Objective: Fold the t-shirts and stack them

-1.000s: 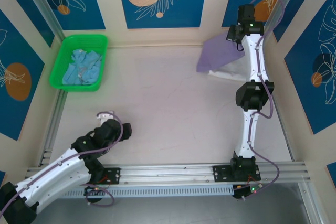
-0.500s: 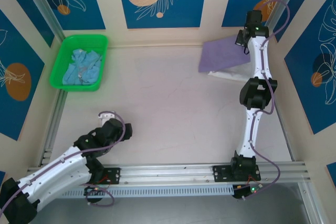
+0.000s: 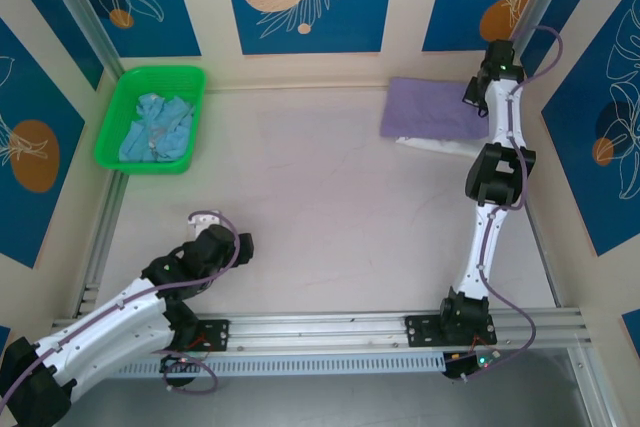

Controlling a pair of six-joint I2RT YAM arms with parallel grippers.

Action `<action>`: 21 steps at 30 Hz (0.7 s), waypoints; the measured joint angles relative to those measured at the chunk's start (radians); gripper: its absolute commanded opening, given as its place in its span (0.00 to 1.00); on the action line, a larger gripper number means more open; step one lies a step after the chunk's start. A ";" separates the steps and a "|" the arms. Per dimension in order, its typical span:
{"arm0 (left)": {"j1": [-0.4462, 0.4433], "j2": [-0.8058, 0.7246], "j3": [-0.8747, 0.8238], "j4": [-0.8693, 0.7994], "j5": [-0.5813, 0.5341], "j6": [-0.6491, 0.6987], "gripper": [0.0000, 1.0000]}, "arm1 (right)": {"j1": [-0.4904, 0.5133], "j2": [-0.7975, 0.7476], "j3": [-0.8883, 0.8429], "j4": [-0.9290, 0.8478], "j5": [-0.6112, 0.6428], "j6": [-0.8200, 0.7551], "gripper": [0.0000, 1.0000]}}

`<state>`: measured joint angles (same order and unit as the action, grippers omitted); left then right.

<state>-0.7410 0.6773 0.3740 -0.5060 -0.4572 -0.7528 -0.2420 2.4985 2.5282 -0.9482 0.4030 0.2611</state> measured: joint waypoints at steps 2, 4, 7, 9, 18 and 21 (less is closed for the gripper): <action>0.000 0.001 -0.002 0.002 0.000 0.000 1.00 | -0.010 0.010 -0.001 -0.002 0.001 0.009 0.22; 0.000 0.007 -0.002 0.005 0.000 0.000 1.00 | -0.015 0.022 0.001 -0.002 0.003 0.024 0.41; 0.000 0.015 -0.003 0.005 0.000 0.000 1.00 | -0.023 0.057 0.030 -0.007 0.025 0.037 0.92; 0.000 0.018 -0.003 0.006 0.000 0.000 1.00 | -0.027 0.080 0.063 -0.013 0.038 0.039 1.00; 0.000 0.053 -0.003 0.020 0.001 0.003 1.00 | -0.004 0.000 0.033 -0.029 0.068 0.117 1.00; 0.000 0.069 0.006 0.016 0.005 0.002 1.00 | 0.054 -0.143 -0.134 0.003 0.097 0.137 0.99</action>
<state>-0.7410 0.7467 0.3798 -0.4896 -0.4519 -0.7506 -0.1883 2.3550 2.3939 -0.9447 0.5003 0.3981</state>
